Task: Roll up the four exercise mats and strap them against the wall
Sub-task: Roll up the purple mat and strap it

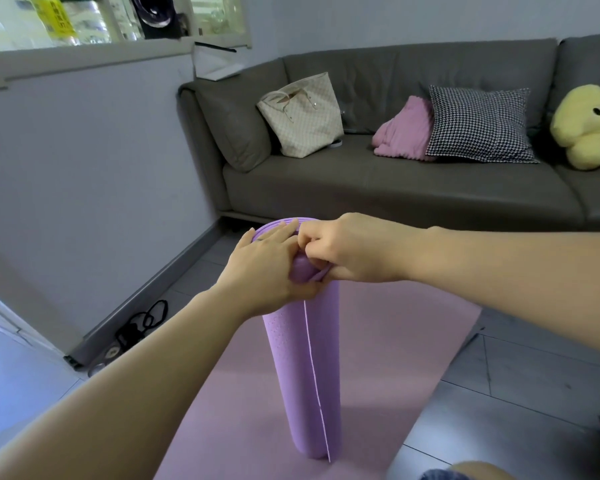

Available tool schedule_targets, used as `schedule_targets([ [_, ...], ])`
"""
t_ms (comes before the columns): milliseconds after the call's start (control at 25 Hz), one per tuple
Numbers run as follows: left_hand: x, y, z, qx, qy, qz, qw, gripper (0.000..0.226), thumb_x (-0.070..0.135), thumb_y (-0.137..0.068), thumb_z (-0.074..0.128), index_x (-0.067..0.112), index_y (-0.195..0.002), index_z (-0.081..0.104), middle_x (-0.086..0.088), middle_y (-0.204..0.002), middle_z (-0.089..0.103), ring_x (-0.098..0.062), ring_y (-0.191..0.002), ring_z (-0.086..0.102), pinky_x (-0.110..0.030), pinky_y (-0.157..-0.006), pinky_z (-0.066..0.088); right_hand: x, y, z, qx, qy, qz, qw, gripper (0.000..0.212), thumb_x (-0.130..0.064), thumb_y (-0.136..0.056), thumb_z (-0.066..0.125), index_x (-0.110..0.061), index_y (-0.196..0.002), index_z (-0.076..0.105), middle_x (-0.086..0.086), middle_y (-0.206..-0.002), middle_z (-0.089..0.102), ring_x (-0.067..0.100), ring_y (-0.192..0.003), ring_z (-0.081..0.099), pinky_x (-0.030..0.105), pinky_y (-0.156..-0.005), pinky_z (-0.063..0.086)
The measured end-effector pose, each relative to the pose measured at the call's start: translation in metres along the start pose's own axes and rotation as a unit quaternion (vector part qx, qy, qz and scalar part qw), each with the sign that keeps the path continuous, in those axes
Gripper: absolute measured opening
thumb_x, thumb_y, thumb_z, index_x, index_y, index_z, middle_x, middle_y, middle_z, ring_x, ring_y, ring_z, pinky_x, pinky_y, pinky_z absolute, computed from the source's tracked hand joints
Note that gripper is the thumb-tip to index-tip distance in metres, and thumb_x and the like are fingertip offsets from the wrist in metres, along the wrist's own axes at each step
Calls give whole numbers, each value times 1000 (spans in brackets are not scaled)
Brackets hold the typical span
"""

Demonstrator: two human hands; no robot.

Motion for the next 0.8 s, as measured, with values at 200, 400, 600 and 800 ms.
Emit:
schedule_targets([
  [200, -12, 3, 4, -18, -46, -21, 999, 76, 73, -65, 54, 29, -126, 50, 11, -151, 29, -5, -140, 22, -46, -117, 12, 11, 4, 5, 108, -143, 88, 980, 14, -19, -72, 72, -19, -73, 59, -6, -94, 65, 17, -79, 57, 40, -68, 49],
  [400, 2, 20, -5, 23, -5, 23, 999, 73, 67, -67, 53, 30, -130, 49, 13, -148, 31, -10, -140, 22, -48, -115, 10, -2, 8, 2, 116, -180, 85, 973, 34, -32, -72, 78, -24, -84, 47, -9, -92, 52, 14, -81, 48, 33, -76, 42],
  [600, 19, 70, -22, 52, 41, 93, 993, 62, 64, -68, 52, 27, -117, 56, 4, -150, 18, -18, -141, 9, -50, -116, 8, -32, 19, -1, -51, -35, 46, 997, 72, -54, -61, 81, -21, -118, 55, -2, -130, 51, 15, -131, 25, 32, -113, 16],
  [800, 12, 94, -53, 108, 140, 79, 981, 49, 48, -72, 71, 23, -112, 59, 7, -139, 25, -13, -131, 16, -31, -103, 23, -58, 10, -43, -25, -64, 15, 998, 51, -53, -66, 78, -17, -101, 66, -6, -109, 63, 17, -135, 29, 36, -108, 32],
])
Point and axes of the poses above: each hand's wrist, its own y-axis away from the middle knuckle, its own z-axis out of the palm, x = y × z, the point moved 7 cm from there along -y, towards the middle knuckle
